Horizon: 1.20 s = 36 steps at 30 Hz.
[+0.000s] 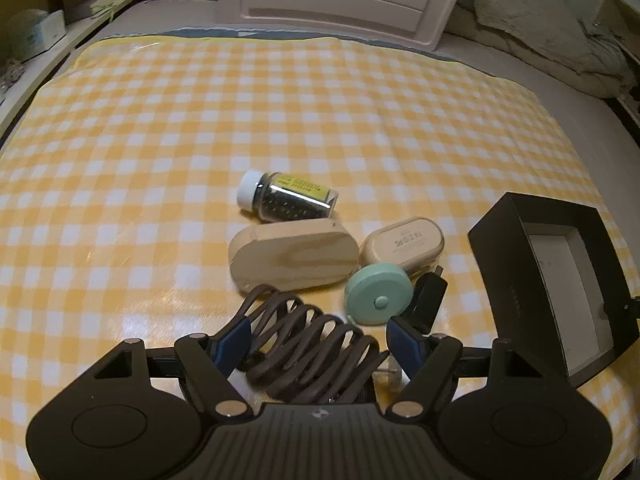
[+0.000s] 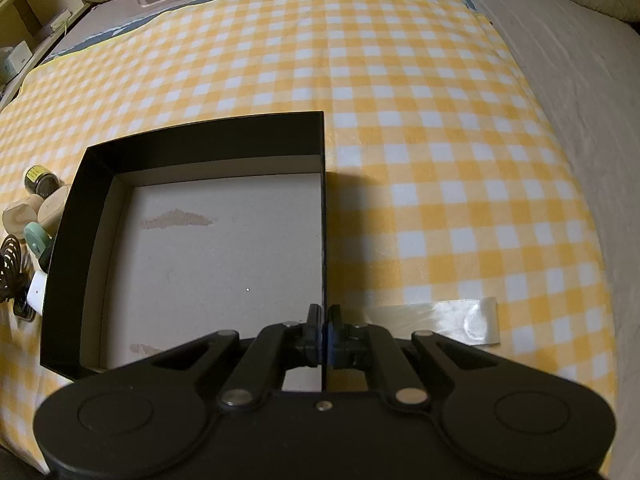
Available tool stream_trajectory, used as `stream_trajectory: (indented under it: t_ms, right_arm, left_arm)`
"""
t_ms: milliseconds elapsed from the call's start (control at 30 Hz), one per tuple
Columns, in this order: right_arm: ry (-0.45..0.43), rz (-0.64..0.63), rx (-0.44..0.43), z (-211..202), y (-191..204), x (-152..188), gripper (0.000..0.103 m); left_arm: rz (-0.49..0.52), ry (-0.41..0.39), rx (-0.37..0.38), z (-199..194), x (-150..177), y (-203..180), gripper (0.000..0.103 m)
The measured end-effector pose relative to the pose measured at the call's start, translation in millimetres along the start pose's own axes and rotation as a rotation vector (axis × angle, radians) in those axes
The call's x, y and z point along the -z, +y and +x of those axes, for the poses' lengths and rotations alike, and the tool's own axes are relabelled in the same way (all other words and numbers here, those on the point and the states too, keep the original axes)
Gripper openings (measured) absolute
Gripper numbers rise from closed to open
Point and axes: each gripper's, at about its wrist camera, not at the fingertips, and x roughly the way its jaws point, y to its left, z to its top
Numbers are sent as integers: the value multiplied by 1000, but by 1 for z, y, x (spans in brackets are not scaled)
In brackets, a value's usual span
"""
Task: Organize rigid objects
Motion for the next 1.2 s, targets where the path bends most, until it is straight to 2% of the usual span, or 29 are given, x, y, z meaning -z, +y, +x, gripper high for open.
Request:
stream_trajectory:
  t_ms: [67, 133, 233, 367, 433, 467, 500, 567, 733, 867, 967, 1100, 1200]
  right_arm:
    - [0, -1, -2, 1, 0, 0, 3]
    - [1, 3, -5, 1, 2, 0, 3]
    - [0, -1, -2, 1, 4, 1, 3]
    - [0, 1, -3, 1, 0, 0, 3]
    - [0, 1, -2, 1, 0, 0, 3]
    - [0, 0, -2, 1, 1, 0, 3]
    - [0, 0, -1, 2, 2, 0, 3]
    - [0, 0, -3, 1, -1, 0, 3]
    - [1, 2, -4, 2, 1, 0, 4]
    - [2, 4, -4, 2, 3, 0, 4]
    - [1, 1, -4, 2, 0, -1, 3]
    - [2, 1, -5, 2, 1, -1, 3]
    - [2, 0, -6, 2, 1, -1, 3]
  left_arm:
    - [37, 5, 16, -3, -2, -3, 76]
    - [117, -3, 21, -10, -1, -10, 76]
    - [296, -29, -38, -23, 8, -28, 74]
    - [398, 11, -19, -24, 19, -38, 55]
    - [445, 28, -46, -18, 24, -44, 43]
    - [464, 33, -74, -14, 25, -47, 31]
    - [480, 32, -99, -11, 27, -49, 24]
    - [504, 22, -134, -8, 28, -51, 21]
    - [434, -1, -170, -13, 23, -38, 13]
    - [206, -24, -23, -30, 17, -14, 7]
    - [107, -51, 123, -50, 22, -9, 3]
    - [88, -60, 280, -65, 29, -25, 3]
    - [70, -13, 430, -63, 37, -45, 3]
